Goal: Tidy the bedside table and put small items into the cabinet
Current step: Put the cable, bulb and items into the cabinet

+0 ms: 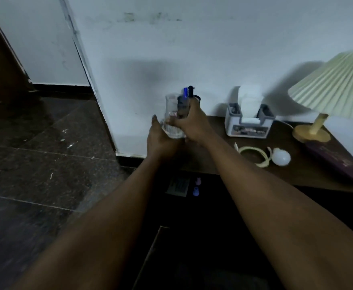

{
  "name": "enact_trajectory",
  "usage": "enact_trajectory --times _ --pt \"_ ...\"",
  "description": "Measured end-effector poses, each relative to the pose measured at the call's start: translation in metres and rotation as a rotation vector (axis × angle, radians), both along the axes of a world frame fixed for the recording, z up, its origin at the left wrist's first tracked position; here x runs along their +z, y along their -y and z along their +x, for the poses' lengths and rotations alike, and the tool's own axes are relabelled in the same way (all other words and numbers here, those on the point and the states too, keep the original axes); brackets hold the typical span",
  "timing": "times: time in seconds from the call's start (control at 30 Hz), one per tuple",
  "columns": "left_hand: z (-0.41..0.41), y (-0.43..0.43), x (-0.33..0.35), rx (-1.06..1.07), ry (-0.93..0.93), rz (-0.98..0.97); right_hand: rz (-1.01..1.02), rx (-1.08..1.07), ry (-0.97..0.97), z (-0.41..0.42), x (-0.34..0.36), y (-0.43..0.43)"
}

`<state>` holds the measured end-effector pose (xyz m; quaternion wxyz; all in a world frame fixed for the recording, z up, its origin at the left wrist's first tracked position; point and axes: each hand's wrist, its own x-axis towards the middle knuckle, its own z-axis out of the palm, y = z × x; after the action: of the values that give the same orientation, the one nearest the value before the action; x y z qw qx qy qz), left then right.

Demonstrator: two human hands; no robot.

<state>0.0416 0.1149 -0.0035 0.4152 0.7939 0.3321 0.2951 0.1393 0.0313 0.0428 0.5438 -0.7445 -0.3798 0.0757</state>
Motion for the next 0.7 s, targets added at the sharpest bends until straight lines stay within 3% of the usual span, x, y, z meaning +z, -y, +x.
enact_trajectory --times 0.1,0.3,0.43,0.57,0.7 --pt "-0.024 0.033 0.013 -0.009 0.188 0.125 0.068 -0.041 0.088 -0.025 0.020 0.036" --pt "-0.076 0.135 0.011 -0.059 0.445 -0.032 0.076 -0.056 0.196 -0.089 0.028 0.132" --pt "-0.102 0.202 -0.028 -0.054 0.364 -0.019 0.094 -0.129 0.161 -0.117 -0.016 0.202" --pt "-0.113 0.254 -0.068 -0.194 0.332 0.018 0.089 -0.272 0.080 -0.136 -0.065 0.258" --pt "-0.107 0.277 -0.103 -0.374 0.163 0.088 0.172 -0.487 -0.174 -0.140 -0.123 0.296"
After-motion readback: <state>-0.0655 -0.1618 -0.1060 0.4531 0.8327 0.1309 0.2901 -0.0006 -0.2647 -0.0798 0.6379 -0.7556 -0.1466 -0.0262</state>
